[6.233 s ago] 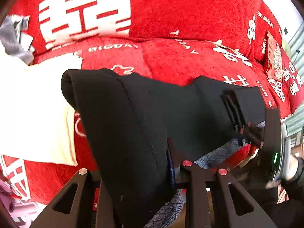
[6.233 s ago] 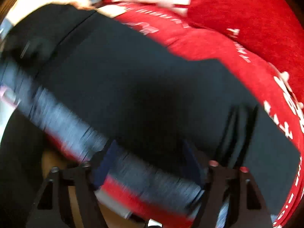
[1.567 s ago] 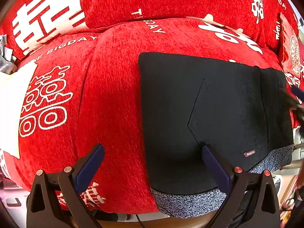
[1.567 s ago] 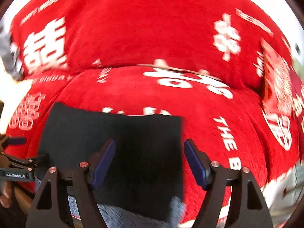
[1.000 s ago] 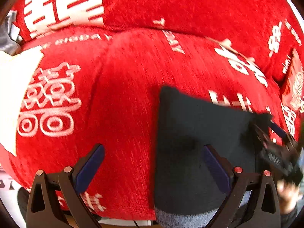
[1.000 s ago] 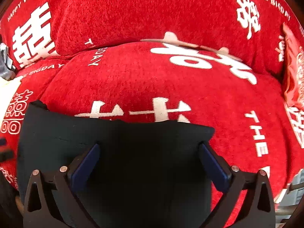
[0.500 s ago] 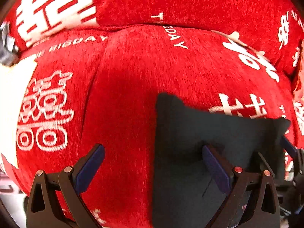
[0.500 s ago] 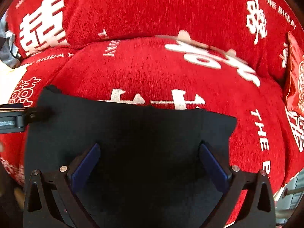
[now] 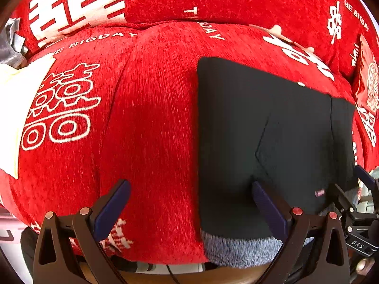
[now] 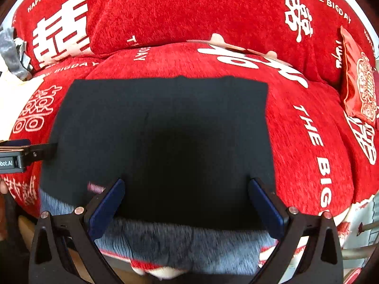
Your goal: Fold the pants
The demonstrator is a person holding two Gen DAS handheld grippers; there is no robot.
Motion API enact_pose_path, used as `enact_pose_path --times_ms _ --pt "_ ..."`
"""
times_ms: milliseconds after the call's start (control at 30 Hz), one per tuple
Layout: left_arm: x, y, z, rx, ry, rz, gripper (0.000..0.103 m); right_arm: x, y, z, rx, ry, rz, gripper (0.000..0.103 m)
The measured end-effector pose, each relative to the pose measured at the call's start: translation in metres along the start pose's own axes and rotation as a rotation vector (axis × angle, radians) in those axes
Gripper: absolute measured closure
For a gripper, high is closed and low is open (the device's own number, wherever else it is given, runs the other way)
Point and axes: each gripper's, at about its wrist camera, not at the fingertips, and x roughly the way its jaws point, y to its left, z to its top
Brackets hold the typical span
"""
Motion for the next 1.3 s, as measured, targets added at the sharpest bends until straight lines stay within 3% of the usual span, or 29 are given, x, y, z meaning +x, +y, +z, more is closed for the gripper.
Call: enact_pose_path --times_ms 267,433,667,767,933,1100,1233,1300 --pt "-0.011 -0.002 -0.017 0.034 -0.017 0.018 0.001 -0.019 0.007 -0.020 -0.053 0.039 -0.063 0.000" --pt "-0.018 -0.004 -0.023 0.046 -0.030 0.000 0.001 -0.051 0.020 -0.017 -0.050 -0.102 0.000 0.000" --pt "-0.013 -0.002 -0.026 0.040 -0.017 -0.007 0.001 -0.005 0.036 -0.030 -0.099 0.038 0.074 0.000" --pt "-0.016 0.001 -0.026 0.031 -0.026 -0.035 0.001 -0.019 0.037 -0.033 -0.112 -0.003 0.069 0.000" --pt "-0.017 -0.007 -0.021 0.045 -0.015 -0.098 0.001 -0.052 -0.002 -0.016 -0.011 -0.081 0.035 0.000" --pt "0.000 -0.031 -0.007 0.088 0.031 -0.139 0.001 -0.041 -0.032 0.001 0.053 -0.062 0.006 0.000" --pt "0.013 -0.035 0.004 0.069 0.070 -0.198 0.001 -0.006 -0.068 0.007 0.137 0.001 0.034 0.000" --pt "0.015 -0.041 0.008 0.082 0.069 -0.204 0.001 0.011 -0.086 0.006 0.180 0.025 0.128 0.000"
